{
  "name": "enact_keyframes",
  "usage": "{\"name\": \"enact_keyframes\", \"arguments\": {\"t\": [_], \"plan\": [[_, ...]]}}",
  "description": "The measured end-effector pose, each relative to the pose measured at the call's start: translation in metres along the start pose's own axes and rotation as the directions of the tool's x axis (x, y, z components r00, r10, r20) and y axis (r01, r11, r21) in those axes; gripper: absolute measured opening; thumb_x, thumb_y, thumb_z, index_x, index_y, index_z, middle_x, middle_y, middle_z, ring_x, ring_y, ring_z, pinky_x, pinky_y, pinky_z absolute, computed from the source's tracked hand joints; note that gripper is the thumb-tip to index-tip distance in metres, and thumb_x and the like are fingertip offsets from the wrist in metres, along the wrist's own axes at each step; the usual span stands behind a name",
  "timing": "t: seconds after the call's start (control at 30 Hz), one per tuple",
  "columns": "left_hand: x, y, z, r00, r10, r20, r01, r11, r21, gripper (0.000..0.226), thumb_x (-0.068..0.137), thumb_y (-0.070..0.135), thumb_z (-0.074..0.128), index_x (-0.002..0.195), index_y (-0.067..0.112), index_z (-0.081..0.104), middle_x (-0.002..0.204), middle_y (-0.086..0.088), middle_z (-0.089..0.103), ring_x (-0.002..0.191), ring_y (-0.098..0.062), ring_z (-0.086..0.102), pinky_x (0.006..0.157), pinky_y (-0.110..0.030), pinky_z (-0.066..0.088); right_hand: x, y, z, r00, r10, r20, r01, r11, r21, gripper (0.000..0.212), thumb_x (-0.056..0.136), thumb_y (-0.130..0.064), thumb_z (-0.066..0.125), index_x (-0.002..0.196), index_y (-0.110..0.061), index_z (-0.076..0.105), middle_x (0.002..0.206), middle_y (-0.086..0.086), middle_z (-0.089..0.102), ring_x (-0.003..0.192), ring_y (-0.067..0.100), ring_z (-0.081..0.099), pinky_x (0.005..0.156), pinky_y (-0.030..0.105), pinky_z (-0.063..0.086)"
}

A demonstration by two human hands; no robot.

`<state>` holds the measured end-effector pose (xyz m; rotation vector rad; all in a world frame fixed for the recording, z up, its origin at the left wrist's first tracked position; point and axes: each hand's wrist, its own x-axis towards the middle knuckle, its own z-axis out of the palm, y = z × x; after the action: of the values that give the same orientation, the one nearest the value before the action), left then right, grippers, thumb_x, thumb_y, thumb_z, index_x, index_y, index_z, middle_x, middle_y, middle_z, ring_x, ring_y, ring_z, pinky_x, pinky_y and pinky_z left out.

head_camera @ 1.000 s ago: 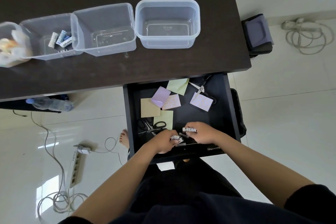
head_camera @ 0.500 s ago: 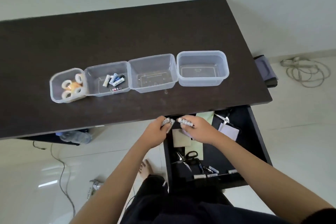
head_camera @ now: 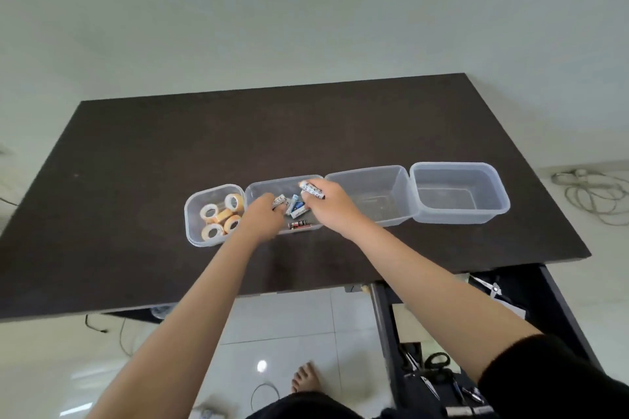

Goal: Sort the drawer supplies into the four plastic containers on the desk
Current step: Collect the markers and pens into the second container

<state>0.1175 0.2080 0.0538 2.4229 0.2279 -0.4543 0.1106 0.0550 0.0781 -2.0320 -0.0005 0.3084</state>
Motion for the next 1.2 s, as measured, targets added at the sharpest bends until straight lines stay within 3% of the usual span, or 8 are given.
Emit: {"name": "enact_keyframes", "arguments": {"t": [0.13, 0.27, 0.37, 0.53, 0.7, 0.87, 0.97, 1.2], "plan": [[0.022, -0.012, -0.006, 0.998, -0.009, 0.063, 0.008, 1.000, 0.024, 0.016, 0.091, 0.028, 0.047, 0.081, 0.017, 0.043, 0.092, -0.014, 0.067, 0.085, -0.031, 0.066, 0.083, -0.044, 0.052, 0.033, -0.002, 0.020, 0.997, 0.076, -0.012, -0.076, 0.997, 0.000, 0.024, 0.090, -0.006, 0.046, 0.105, -0.014, 0.064, 0.094, 0.000, 0.059, 0.078, 0.015, 0.055, 0.058, 0.020, 0.040], [0.025, -0.011, -0.006, 0.994, 0.010, 0.106, -0.020, 0.996, 0.086, 0.019, 0.090, 0.020, 0.053, 0.102, 0.006, 0.051, 0.097, -0.008, 0.061, 0.089, -0.026, 0.059, 0.076, -0.035, 0.045, 0.049, 0.007, 0.030, 0.989, 0.147, 0.018, -0.146, 0.987, -0.060, 0.030, 0.087, 0.001, 0.045, 0.106, -0.013, 0.064, 0.080, -0.003, 0.055, 0.059, 0.012, 0.048, 0.050, 0.025, 0.039], [0.027, -0.013, -0.003, 0.996, 0.034, 0.085, -0.044, 0.992, 0.118, 0.027, 0.088, 0.011, 0.052, 0.114, 0.006, 0.052, 0.111, -0.011, 0.060, 0.104, -0.030, 0.056, 0.080, -0.032, 0.040, 0.053, 0.011, 0.034, 0.988, 0.149, 0.043, -0.144, 0.985, -0.095, 0.036, 0.088, 0.003, 0.047, 0.114, -0.017, 0.063, 0.086, -0.007, 0.058, 0.067, 0.011, 0.052, 0.053, 0.020, 0.044], [0.027, -0.020, -0.001, 0.997, 0.068, 0.037, -0.069, 0.997, 0.043, 0.046, 0.084, 0.003, 0.049, 0.129, 0.013, 0.049, 0.126, -0.011, 0.057, 0.115, -0.028, 0.054, 0.091, -0.033, 0.043, 0.056, 0.014, 0.033, 0.994, 0.106, 0.041, -0.098, 0.982, -0.162, 0.028, 0.089, -0.002, 0.054, 0.112, -0.011, 0.068, 0.118, 0.003, 0.067, 0.109, 0.017, 0.060, 0.092, 0.025, 0.047], [0.010, -0.020, 0.003, 0.988, 0.125, -0.088, -0.132, 0.988, -0.084, 0.045, 0.088, 0.004, 0.050, 0.132, 0.014, 0.048, 0.131, -0.006, 0.055, 0.120, -0.025, 0.051, 0.091, -0.027, 0.039, 0.040, 0.010, 0.019, 0.999, 0.022, 0.046, -0.014, 0.986, -0.165, 0.028, 0.090, 0.001, 0.049, 0.108, -0.008, 0.069, 0.111, 0.003, 0.068, 0.098, 0.013, 0.061, 0.086, 0.022, 0.047], [-0.020, -0.014, 0.030, 0.948, 0.185, -0.261, -0.230, 0.961, -0.154, 0.033, 0.089, 0.008, 0.054, 0.122, 0.011, 0.056, 0.122, -0.004, 0.059, 0.115, -0.018, 0.053, 0.092, -0.022, 0.039, 0.011, 0.023, -0.005, 0.996, -0.080, 0.023, 0.083, 0.986, -0.143, 0.022, 0.089, -0.006, 0.055, 0.102, -0.014, 0.071, 0.091, -0.005, 0.067, 0.074, -0.003, 0.057, 0.065, 0.003, 0.043], [-0.047, -0.004, 0.059, 0.904, 0.283, -0.320, -0.353, 0.917, -0.184, 0.025, 0.086, 0.006, 0.058, 0.110, 0.008, 0.062, 0.108, -0.005, 0.062, 0.101, -0.014, 0.055, 0.088, -0.018, 0.040, -0.016, 0.039, -0.027, 0.994, -0.100, 0.043, 0.105, 0.987, -0.124, 0.014, 0.088, -0.014, 0.062, 0.097, -0.019, 0.072, 0.084, -0.009, 0.066, 0.070, 0.002, 0.057, 0.066, 0.008, 0.045], [-0.102, 0.027, 0.160, 0.949, 0.275, -0.155, -0.305, 0.925, -0.225, 0.020, 0.087, 0.010, 0.057, 0.106, 0.013, 0.064, 0.104, 0.002, 0.058, 0.085, -0.007, 0.058, 0.073, -0.005, 0.039, -0.098, 0.125, -0.088, 0.996, 0.003, 0.094, 0.007, 0.994, -0.105, 0.007, 0.086, -0.017, 0.067, 0.088, -0.024, 0.070, 0.074, -0.012, 0.064, 0.058, -0.003, 0.053, 0.059, 0.009, 0.042]]}}
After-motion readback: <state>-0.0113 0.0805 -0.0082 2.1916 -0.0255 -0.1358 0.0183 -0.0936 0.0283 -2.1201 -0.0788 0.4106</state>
